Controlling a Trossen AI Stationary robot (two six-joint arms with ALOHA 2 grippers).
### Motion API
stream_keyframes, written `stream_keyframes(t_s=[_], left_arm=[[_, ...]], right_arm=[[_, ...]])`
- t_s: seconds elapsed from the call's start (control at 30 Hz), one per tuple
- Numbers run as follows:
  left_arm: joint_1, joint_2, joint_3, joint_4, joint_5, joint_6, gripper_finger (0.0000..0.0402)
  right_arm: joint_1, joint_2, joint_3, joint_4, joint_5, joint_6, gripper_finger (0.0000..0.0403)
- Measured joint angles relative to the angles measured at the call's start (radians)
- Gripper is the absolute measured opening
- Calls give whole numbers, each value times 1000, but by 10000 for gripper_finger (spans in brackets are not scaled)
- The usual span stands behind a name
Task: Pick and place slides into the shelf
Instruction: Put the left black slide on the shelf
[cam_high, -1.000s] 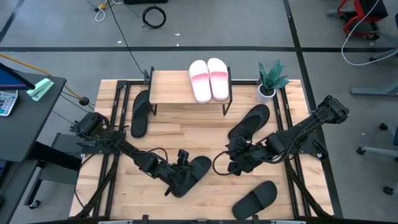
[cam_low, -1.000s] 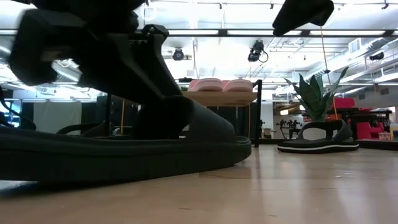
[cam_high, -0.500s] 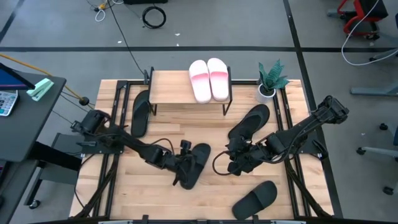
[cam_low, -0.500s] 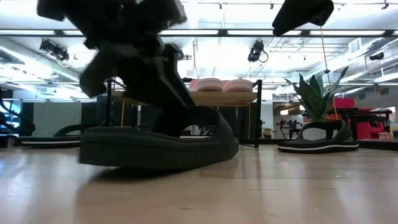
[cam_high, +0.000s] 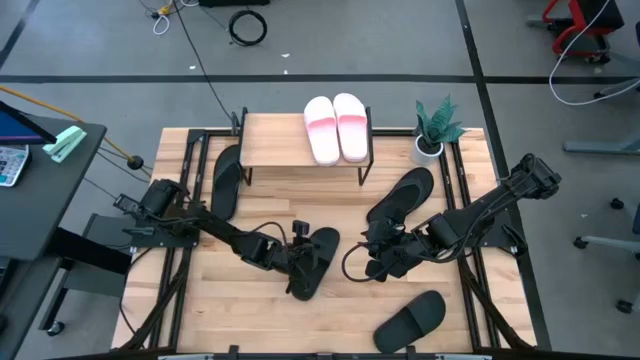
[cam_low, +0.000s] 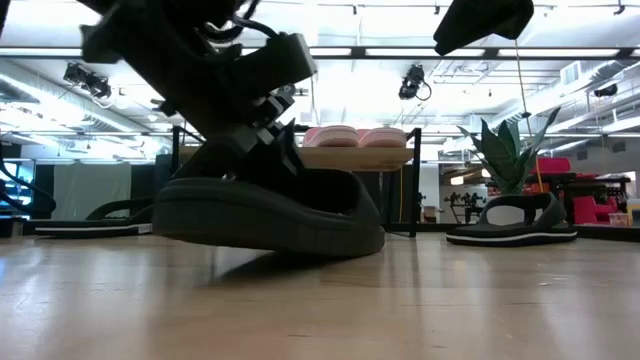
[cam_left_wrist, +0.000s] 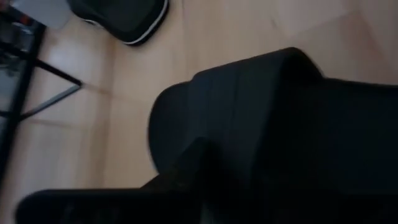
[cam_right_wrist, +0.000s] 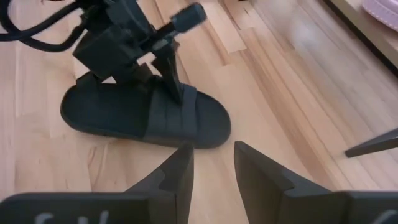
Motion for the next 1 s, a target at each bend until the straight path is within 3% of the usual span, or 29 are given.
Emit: stream_keyframes(t_s=[0.17,0.3,0.5,0.7,0.87,1.0], left_arm=[[-43,-44,-3,-32,-152,-44,14],[-87,-129,-3,-92,-298,-162,20],[-144,-336,-1,-267,-364,-195,12],[-146,-555,-1,-455,-626,-10,20],[-19,-702,-1,-483,-649,114,12],[108,-772,-1,-482,-585,239,14]], right_arm=[[0,0,0,-3,5,-6,121],[0,0,0,-7,5,-6,121],[0,0,0,-10,5,-8,121],[0,0,0,-12,5,-8,121],[0,0,0,-15,5,-8,121],[0,0,0,-14,5,-8,121]])
